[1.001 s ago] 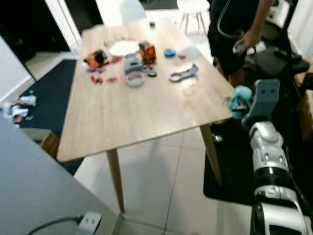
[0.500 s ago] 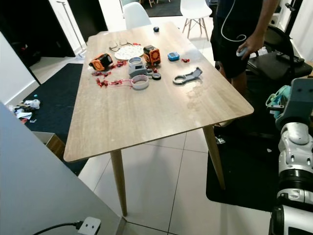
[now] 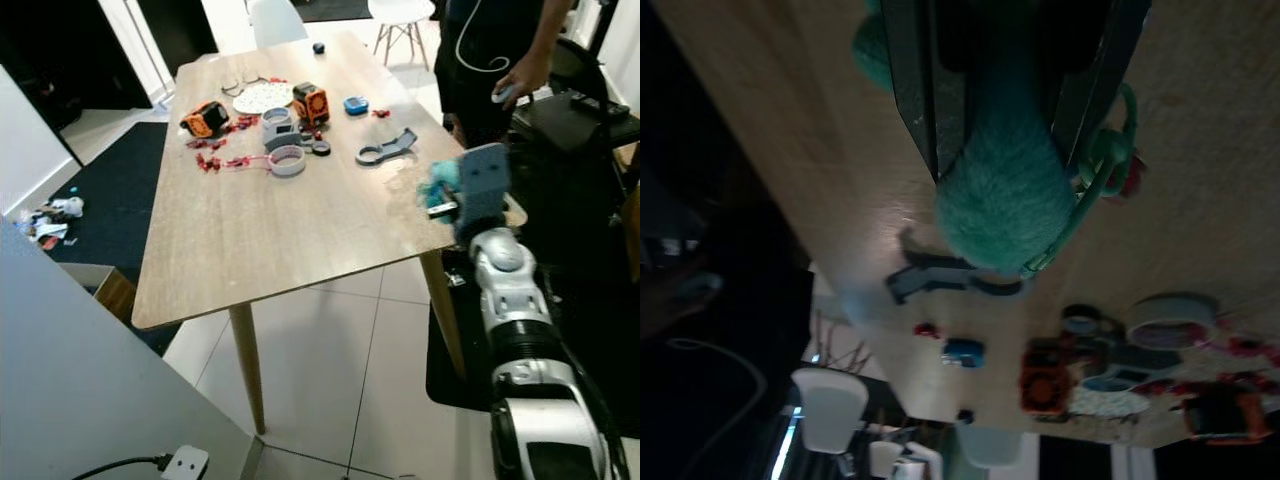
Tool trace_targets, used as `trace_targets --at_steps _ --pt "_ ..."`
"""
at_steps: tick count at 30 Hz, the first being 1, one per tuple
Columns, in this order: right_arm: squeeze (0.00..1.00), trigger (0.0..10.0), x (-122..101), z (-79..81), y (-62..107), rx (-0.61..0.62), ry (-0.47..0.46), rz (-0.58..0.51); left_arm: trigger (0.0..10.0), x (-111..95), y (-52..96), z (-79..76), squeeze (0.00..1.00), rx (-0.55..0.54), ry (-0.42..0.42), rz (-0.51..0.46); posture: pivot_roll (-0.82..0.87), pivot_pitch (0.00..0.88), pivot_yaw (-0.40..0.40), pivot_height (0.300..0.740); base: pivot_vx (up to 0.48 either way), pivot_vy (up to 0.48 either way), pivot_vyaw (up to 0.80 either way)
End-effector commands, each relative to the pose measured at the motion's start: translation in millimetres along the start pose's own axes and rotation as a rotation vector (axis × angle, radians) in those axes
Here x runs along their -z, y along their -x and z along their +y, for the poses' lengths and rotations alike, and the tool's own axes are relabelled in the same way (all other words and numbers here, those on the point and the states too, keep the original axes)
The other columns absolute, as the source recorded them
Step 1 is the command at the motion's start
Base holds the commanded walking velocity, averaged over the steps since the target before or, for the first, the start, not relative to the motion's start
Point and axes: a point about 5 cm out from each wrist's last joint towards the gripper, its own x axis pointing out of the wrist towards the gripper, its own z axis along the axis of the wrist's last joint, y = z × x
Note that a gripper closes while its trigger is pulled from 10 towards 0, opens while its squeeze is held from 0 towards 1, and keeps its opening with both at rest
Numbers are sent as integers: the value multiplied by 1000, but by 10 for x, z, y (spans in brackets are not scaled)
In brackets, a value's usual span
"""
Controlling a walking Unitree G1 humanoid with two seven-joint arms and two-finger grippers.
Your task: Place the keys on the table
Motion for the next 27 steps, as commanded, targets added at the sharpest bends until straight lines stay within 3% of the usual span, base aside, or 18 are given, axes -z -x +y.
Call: trace_targets --at_steps 1,3,12,13,18,20,27 --pt "0 10000 -15 110 -46 -50 7 -3 10000 72 24 53 0 -11 -9 25 -119 100 132 740 0 0 0" --pt "0 10000 -10 234 -86 -91 16 7 10000 76 24 52 0 -10 -10 27 -119 100 132 740 0 0 0" --pt "0 10000 -50 447 -226 -140 41 30 10000 57 21 50 0 -5 -20 25 -125 122 141 740 0 0 0" --pt "0 10000 -98 548 -296 -162 49 35 10000 56 23 54 0 -2 -29 26 -123 135 145 740 0 0 0" --pt "0 10000 -172 702 -367 -203 42 30 10000 78 30 67 0 2 -44 33 -116 156 153 740 0 0 0" --pt "0 10000 -242 867 -412 -249 32 20 10000 141 48 87 0 2 -53 50 -108 178 162 740 0 0 0" --pt "0 10000 -330 1071 -476 -286 10 18 10000 248 81 121 0 6 -66 76 -99 218 166 740 0 0 0"
